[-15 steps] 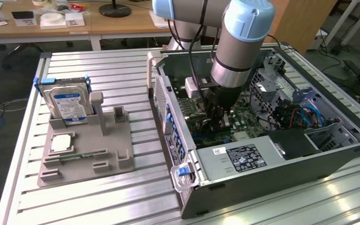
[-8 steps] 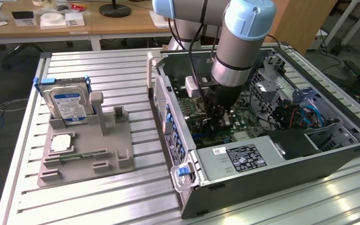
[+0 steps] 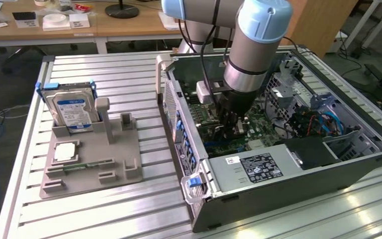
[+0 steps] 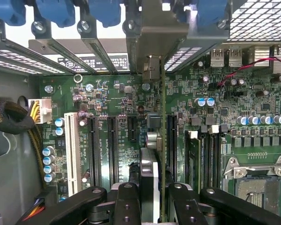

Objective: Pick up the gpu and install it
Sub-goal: 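Insert the gpu into the slot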

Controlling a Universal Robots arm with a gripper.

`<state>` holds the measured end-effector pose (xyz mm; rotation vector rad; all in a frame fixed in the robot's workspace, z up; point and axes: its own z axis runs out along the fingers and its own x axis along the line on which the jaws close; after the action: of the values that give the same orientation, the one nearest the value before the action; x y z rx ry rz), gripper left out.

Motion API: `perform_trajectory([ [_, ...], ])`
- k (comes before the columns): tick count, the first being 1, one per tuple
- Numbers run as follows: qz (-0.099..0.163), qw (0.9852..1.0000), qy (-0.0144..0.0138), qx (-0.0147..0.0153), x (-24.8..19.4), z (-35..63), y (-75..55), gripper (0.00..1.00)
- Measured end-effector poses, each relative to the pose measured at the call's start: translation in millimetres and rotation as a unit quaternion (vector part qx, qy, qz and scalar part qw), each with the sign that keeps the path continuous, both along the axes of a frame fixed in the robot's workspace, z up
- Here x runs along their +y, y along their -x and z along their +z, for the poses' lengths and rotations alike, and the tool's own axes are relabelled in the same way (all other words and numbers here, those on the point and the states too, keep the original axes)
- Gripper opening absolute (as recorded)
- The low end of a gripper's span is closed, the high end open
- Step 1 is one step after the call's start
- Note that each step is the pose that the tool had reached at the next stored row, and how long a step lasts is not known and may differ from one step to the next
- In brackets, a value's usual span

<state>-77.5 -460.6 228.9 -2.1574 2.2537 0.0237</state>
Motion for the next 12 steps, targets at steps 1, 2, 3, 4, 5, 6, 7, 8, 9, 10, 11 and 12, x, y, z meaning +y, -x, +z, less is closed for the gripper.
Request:
perform_trajectory([
  [1, 0.0, 1.0, -0.0001, 0.0, 0.2, -0.2, 0.0, 0.28],
  [2, 0.0, 1.0, -0.0001, 0.0, 0.4, -0.2, 0.0, 0.28],
  [3, 0.0, 1.0, 0.0, 0.0, 0.6, -0.2, 0.0, 0.28],
  [4, 0.0, 1.0, 0.0001, 0.0, 0.6, -0.2, 0.0, 0.28],
  [5, 0.0, 1.0, 0.0001, 0.0001, 0.6, -0.4, 0.0, 0.28],
  [6, 0.0, 1.0, 0.0, 0.0, 0.7, -0.8, 0.0, 0.28],
  [7, 0.0, 1.0, -0.0001, 0.0, 0.7, -1.4, 0.0, 0.28],
  [8, 0.0, 1.0, -0.0001, 0.0, 0.7, -2.0, 0.0, 0.28],
  [9, 0.0, 1.0, 0.0, 0.0002, 0.7, -2.8, 0.0, 0.28],
  [10, 0.0, 1.0, 0.0, 0.0003, 0.7, -3.6, 0.0, 0.28],
  [11, 0.0, 1.0, 0.0, 0.0005, 0.7, -4.2, 0.0, 0.28],
  [12, 0.0, 1.0, 0.0, 0.0006, 0.7, -4.8, 0.0, 0.28],
])
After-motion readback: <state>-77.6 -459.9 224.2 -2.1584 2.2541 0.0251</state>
